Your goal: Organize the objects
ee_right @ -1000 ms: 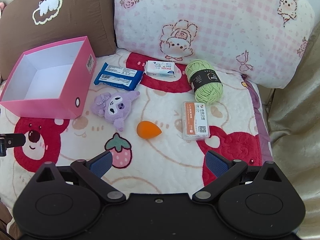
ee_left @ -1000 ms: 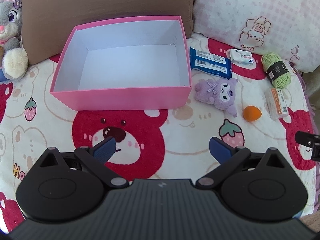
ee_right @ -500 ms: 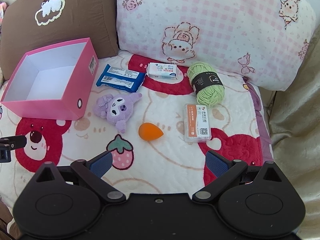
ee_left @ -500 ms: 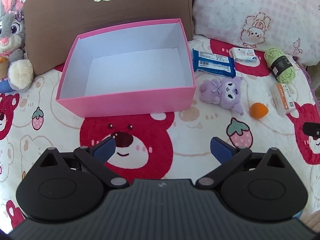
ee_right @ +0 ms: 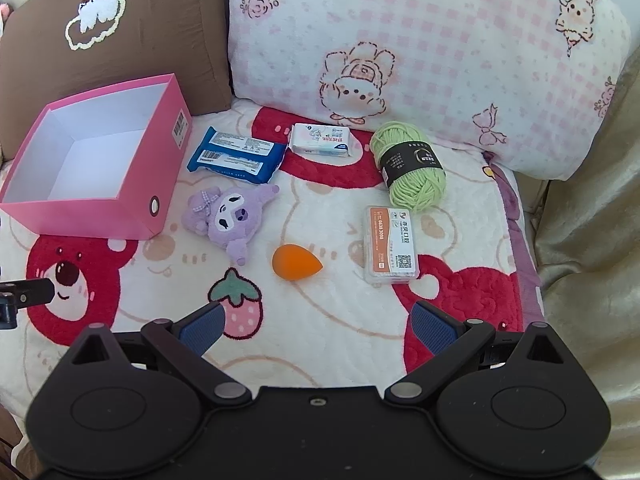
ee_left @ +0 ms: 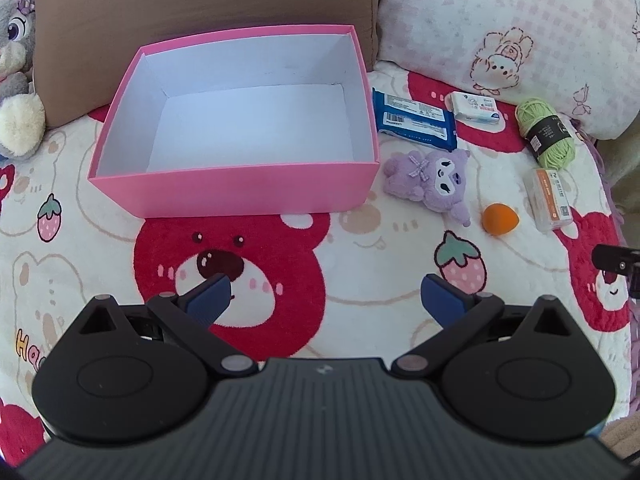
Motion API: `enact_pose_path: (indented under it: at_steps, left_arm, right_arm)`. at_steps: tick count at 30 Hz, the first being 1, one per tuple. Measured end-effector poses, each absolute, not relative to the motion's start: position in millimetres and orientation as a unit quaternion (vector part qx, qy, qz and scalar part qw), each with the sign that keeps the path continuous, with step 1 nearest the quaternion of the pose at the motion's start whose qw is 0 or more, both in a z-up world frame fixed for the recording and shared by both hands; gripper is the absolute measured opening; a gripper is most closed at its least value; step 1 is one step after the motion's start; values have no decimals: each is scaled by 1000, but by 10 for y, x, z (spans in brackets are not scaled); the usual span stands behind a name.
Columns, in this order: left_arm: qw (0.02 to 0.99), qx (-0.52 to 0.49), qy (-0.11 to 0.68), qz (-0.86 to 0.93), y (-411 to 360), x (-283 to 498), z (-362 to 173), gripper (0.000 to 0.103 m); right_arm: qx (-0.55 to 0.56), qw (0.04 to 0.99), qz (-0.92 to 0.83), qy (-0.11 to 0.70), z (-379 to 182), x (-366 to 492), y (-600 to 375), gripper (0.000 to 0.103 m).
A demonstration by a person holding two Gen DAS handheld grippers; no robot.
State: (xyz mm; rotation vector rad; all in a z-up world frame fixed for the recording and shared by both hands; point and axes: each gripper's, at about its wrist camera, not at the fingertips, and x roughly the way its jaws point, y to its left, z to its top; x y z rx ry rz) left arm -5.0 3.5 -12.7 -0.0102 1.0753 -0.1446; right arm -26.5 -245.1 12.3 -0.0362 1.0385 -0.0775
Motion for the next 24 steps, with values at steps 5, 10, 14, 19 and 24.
enact_pose_path:
  at_steps: [5, 10, 14, 19, 24]
  left_arm:
    - [851, 10, 519, -74, 43, 1, 22, 103]
    - [845, 9, 521, -118, -36, -6, 220, 103]
    - [835, 14, 526, -158, -171, -15, 326, 102]
    - [830, 25, 526, -185, -330, -8, 398, 101]
    - [828, 31, 524, -195, -466, 75, 418, 100]
  right_arm:
    - [-27, 883, -36, 468, 262, -325, -2468, 101]
    - [-18, 901, -5, 434, 405, -389, -2512, 101]
    - [19, 927, 56, 371, 448, -510, -2612, 100]
    - [29, 920, 77, 382, 448, -504, -2689, 100]
    - [-15, 923, 58, 379, 388, -521, -2785, 101]
